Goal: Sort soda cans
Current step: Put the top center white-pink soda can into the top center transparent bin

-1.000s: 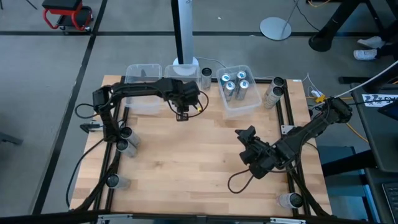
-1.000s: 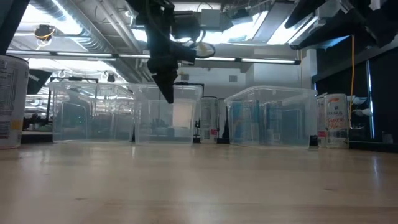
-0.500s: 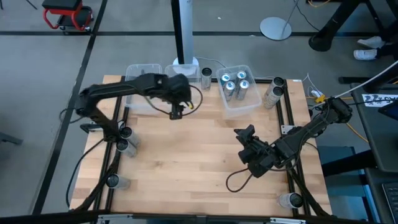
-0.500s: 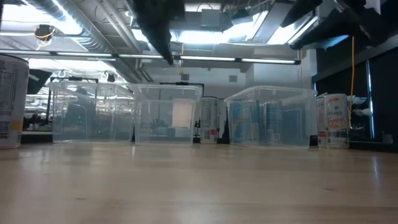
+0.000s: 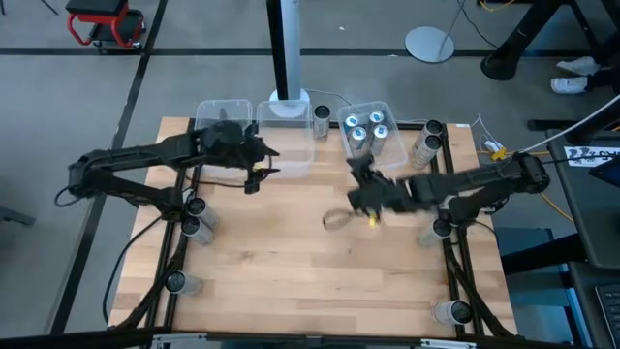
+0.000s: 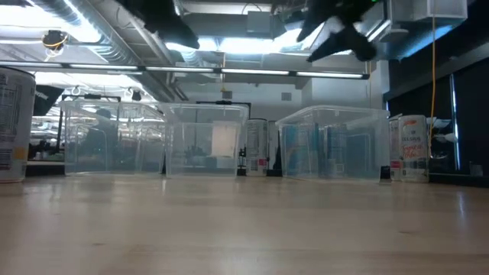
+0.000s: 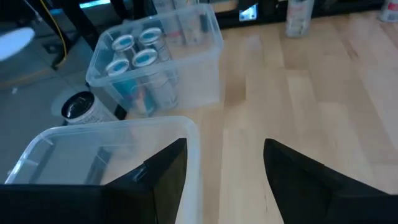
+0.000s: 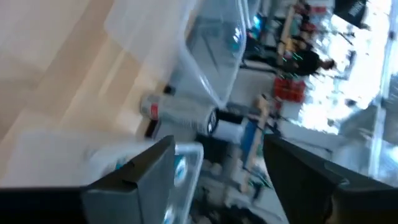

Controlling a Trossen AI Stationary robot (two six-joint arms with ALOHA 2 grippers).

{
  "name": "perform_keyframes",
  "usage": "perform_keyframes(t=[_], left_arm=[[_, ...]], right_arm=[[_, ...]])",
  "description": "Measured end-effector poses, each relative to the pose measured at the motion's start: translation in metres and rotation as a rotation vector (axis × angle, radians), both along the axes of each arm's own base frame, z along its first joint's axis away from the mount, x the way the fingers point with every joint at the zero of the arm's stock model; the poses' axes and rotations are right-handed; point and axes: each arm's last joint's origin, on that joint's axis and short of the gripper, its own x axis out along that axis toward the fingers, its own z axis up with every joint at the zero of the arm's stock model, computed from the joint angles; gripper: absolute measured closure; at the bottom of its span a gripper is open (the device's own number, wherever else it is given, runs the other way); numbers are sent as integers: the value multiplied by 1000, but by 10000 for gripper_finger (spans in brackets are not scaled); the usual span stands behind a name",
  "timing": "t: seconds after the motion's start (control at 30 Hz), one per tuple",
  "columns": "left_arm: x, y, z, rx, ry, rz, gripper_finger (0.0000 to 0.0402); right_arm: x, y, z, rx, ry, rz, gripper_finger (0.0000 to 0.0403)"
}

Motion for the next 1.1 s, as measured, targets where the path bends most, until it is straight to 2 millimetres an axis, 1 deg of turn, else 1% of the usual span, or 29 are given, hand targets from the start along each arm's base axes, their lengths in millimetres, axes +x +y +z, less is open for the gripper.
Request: perform_keyframes(t=[0.1, 0.23, 0.3, 0.43, 0.6, 0.7, 0.83, 1.0, 1.1], left_arm=[[-9, -3, -14, 4, -17, -1, 198], [-19, -5, -27, 8, -37, 2, 200], [-23, -6, -34, 8, -38, 3, 200], [-28, -7, -47, -10, -19, 11, 201], [-31, -8, -61, -7, 17, 11, 201], [-31, -7, -63, 3, 18, 31, 201], [-33, -6, -68, 28, 42, 70, 201], [-34, -5, -71, 44, 57, 122, 201], [-34, -5, -71, 30, 58, 132, 201]], right_arm=[[11, -38, 12, 41, -50, 41, 121], [21, -89, 31, 53, -92, 2, 76], [28, -112, 36, 87, -105, 3, 61], [48, -153, 40, 165, -86, 51, 43], [69, -202, 39, 245, -22, 7, 41], [79, -225, 31, 326, -1, -6, 41], [87, -247, 18, 451, 20, -24, 41], [90, -269, 0, 546, 1, -62, 41], [88, -278, -7, 617, -21, -63, 41]])
